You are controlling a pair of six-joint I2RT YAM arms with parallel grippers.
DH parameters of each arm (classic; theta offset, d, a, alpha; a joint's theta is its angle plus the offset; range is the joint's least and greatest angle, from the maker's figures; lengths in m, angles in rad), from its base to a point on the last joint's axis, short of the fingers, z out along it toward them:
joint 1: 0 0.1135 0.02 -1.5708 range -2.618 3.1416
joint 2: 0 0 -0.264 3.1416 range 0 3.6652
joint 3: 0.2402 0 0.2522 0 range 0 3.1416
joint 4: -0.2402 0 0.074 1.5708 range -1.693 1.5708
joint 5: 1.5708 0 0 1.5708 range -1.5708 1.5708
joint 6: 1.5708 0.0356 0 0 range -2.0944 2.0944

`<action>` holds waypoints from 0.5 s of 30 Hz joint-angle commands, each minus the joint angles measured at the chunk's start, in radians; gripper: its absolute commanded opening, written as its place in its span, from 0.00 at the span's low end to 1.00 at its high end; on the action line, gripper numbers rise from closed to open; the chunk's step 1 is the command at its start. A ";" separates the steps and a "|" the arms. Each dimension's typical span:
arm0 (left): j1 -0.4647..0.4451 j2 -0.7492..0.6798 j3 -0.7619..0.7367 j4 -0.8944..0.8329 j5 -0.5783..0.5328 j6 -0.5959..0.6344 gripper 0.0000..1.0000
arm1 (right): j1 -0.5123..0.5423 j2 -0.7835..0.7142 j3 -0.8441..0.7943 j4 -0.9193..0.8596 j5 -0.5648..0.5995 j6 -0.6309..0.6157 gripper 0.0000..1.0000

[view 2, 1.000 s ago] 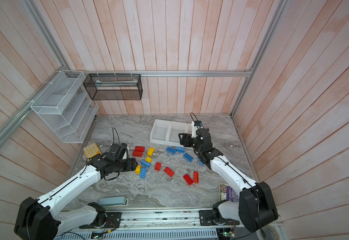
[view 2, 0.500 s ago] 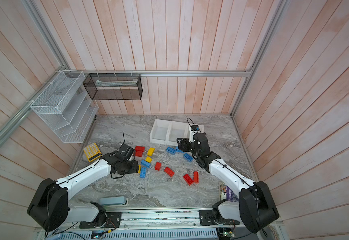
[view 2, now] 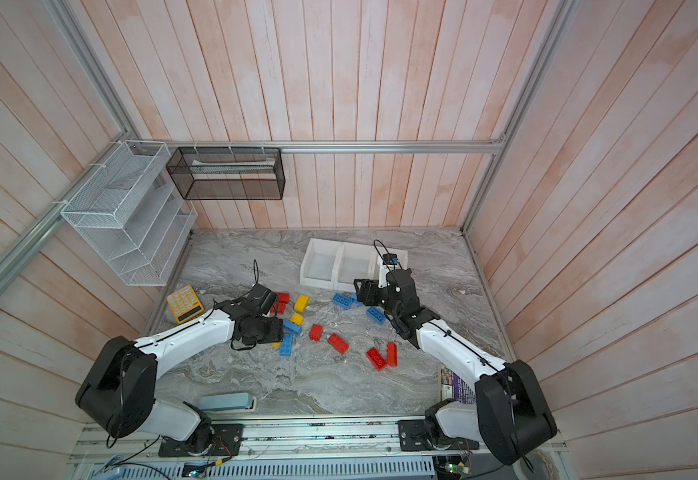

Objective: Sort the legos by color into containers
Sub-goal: 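Lower the left gripper onto a yellow brick beside a blue brick and grasp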

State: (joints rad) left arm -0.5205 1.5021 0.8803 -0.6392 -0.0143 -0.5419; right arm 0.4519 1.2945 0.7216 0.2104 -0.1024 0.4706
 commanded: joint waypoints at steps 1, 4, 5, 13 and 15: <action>-0.004 0.011 0.022 0.002 -0.027 0.002 0.65 | 0.002 0.012 0.000 0.010 0.002 -0.002 0.71; -0.003 0.007 0.011 0.006 -0.033 -0.001 0.58 | 0.002 0.011 -0.003 0.010 0.003 0.000 0.71; -0.004 0.006 0.007 0.007 -0.033 -0.003 0.56 | 0.002 0.011 -0.003 0.009 0.004 0.000 0.71; -0.004 0.006 0.011 0.009 -0.032 -0.002 0.40 | 0.002 0.035 0.011 0.001 -0.002 0.004 0.70; -0.004 0.004 0.016 0.004 -0.032 0.000 0.38 | 0.002 0.034 0.012 0.001 -0.001 0.003 0.70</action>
State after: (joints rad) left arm -0.5205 1.5074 0.8806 -0.6319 -0.0338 -0.5453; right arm 0.4519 1.3212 0.7216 0.2096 -0.1028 0.4709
